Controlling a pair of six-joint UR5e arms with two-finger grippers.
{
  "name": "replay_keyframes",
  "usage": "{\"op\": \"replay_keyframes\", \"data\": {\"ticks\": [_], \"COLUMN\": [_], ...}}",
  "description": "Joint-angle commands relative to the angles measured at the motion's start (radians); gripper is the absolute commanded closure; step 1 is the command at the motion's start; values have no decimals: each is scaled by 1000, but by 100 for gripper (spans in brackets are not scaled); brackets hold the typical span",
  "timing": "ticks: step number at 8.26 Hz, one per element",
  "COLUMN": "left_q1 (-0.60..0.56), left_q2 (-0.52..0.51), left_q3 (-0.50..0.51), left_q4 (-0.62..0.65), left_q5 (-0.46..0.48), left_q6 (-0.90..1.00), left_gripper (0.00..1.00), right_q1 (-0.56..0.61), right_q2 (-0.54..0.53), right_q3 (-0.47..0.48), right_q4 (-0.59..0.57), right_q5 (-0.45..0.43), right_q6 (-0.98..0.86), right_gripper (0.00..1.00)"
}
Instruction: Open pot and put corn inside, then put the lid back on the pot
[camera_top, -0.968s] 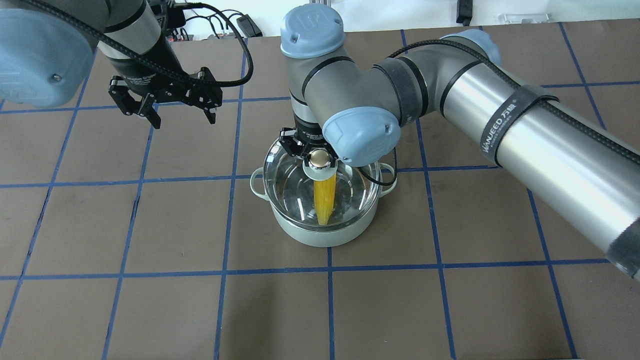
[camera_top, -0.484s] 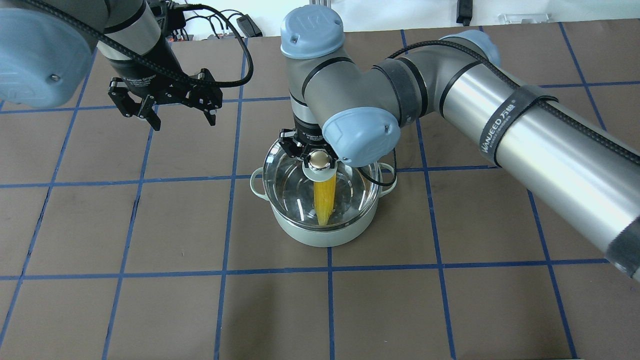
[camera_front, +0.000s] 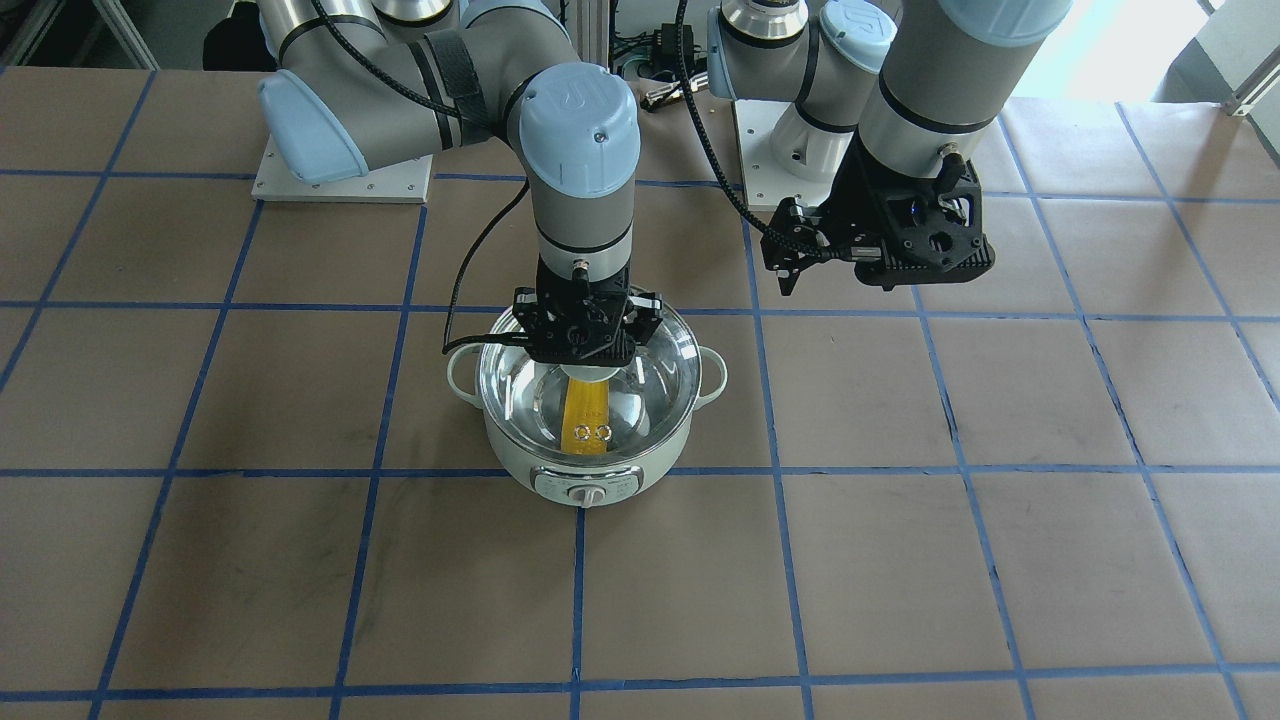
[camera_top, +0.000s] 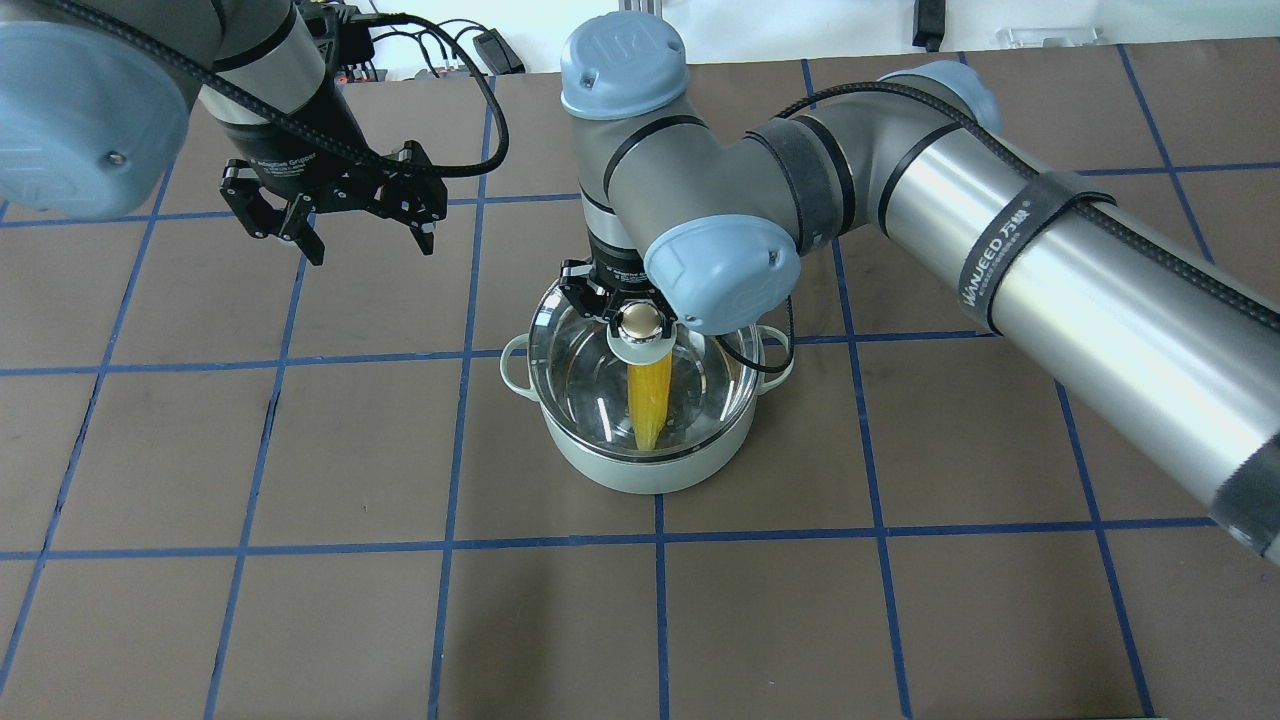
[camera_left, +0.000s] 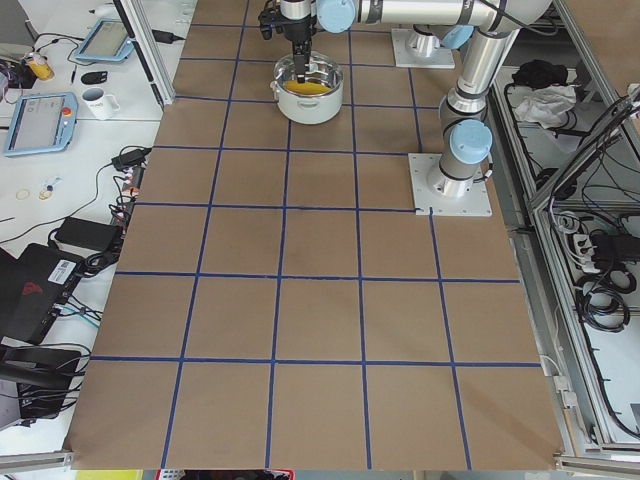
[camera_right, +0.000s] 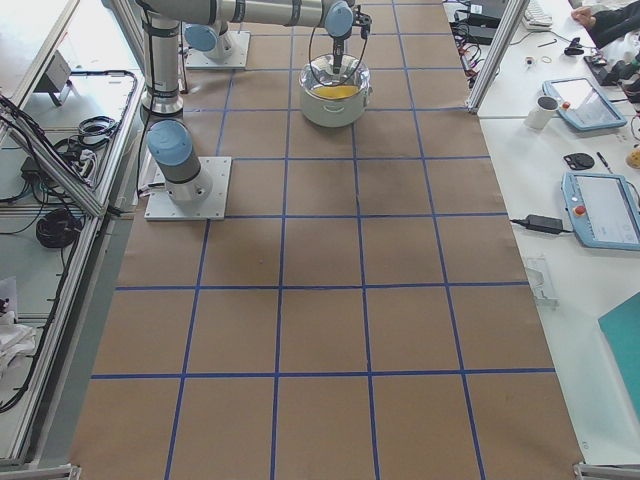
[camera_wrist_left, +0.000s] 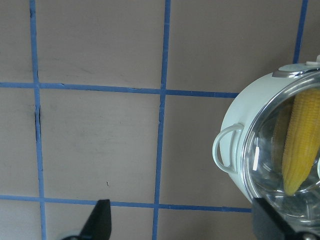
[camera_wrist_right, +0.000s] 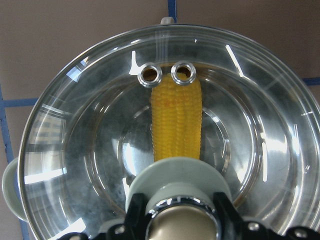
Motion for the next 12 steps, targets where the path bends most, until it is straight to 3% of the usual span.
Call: {"op": "replay_keyframes", "data": {"ticks": [1, 6, 12], "left_q1": [1, 1, 0], "left_q2": [1, 2, 2], "left_q3": [2, 5, 6], "left_q4": [0, 0, -1], "left_q5": [3, 5, 8], "left_q6": [1, 3, -2], "left_gripper": [0, 0, 0], "right_q1": [0, 0, -11], "right_q2": [-1, 0, -29], "right_q3": [0, 0, -6], "right_q4": [21, 18, 4], "right_q5": [-3, 3, -16], "right_q6": [0, 0, -43], "right_gripper": [53, 50, 9]}}
